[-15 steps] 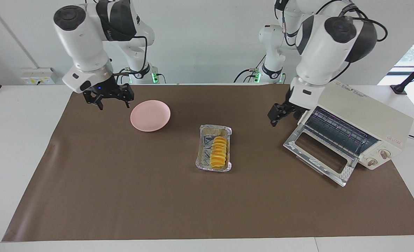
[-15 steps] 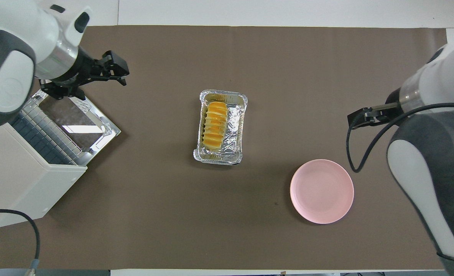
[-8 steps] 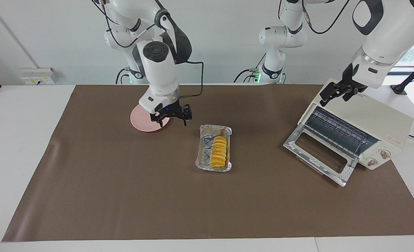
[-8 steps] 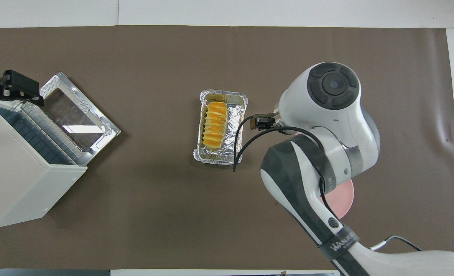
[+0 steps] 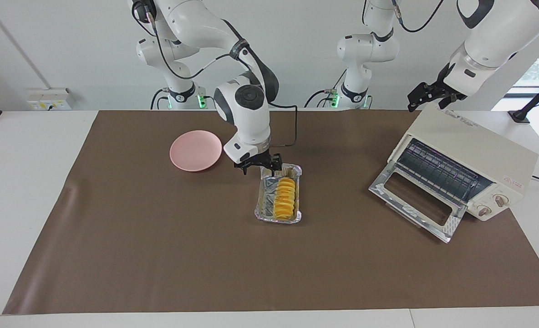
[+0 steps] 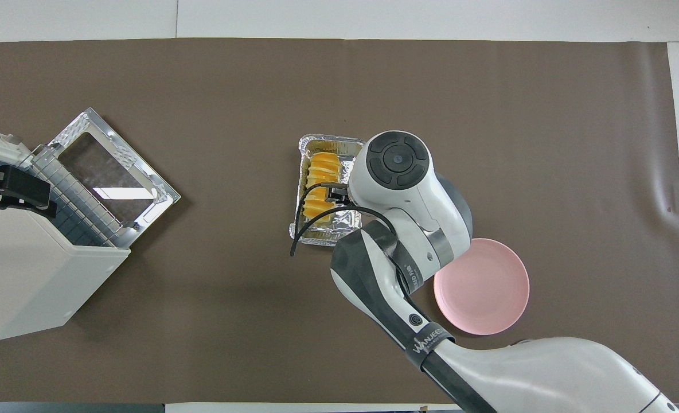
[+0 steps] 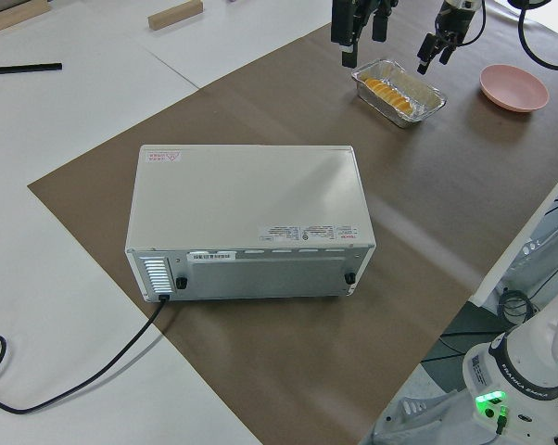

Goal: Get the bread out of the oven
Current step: 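Retract the left gripper while the right gripper reaches the foil tray, then drag the foil tray away from the plate with the right gripper, then grasp the yellow bread in the foil tray with the right gripper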

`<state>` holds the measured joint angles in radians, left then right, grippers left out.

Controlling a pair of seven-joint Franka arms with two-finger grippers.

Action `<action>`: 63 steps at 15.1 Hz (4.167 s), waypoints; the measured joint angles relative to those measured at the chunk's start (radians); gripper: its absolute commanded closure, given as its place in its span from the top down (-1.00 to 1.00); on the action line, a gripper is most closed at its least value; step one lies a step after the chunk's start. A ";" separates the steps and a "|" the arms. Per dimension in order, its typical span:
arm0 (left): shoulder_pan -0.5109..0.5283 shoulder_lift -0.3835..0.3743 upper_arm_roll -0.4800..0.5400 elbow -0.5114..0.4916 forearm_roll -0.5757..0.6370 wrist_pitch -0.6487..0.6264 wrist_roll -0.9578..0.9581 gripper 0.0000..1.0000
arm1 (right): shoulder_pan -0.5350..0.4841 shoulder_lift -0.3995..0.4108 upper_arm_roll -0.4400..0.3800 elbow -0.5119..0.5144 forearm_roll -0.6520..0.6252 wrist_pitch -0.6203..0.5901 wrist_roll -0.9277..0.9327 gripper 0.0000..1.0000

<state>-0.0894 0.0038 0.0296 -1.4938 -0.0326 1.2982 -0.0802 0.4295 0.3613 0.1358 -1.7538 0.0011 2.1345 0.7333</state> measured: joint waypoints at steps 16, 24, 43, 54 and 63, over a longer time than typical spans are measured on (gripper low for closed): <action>0.004 0.035 -0.007 0.006 0.020 0.021 0.044 1.00 | -0.005 0.026 -0.006 -0.111 0.000 0.164 0.022 -1.00; 0.007 0.019 0.000 0.007 0.031 0.047 0.044 1.00 | -0.247 -0.050 -0.016 -0.058 0.061 0.007 -0.309 -1.00; 0.012 0.000 -0.001 -0.073 0.032 0.176 0.073 1.00 | -0.496 -0.133 -0.014 -0.153 0.110 -0.005 -0.784 1.00; 0.015 0.000 -0.001 -0.073 0.032 0.176 0.073 1.00 | -0.393 -0.070 -0.015 -0.183 0.081 0.123 -0.643 1.00; 0.016 0.000 -0.002 -0.073 0.032 0.176 0.073 1.00 | -0.360 -0.064 -0.013 -0.220 0.081 0.161 -0.604 0.63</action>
<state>-0.0739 0.0041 0.0279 -1.5673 -0.0011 1.4741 -0.0071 0.0691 0.2977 0.1224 -1.9740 0.0825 2.2951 0.1292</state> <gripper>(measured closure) 0.000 0.088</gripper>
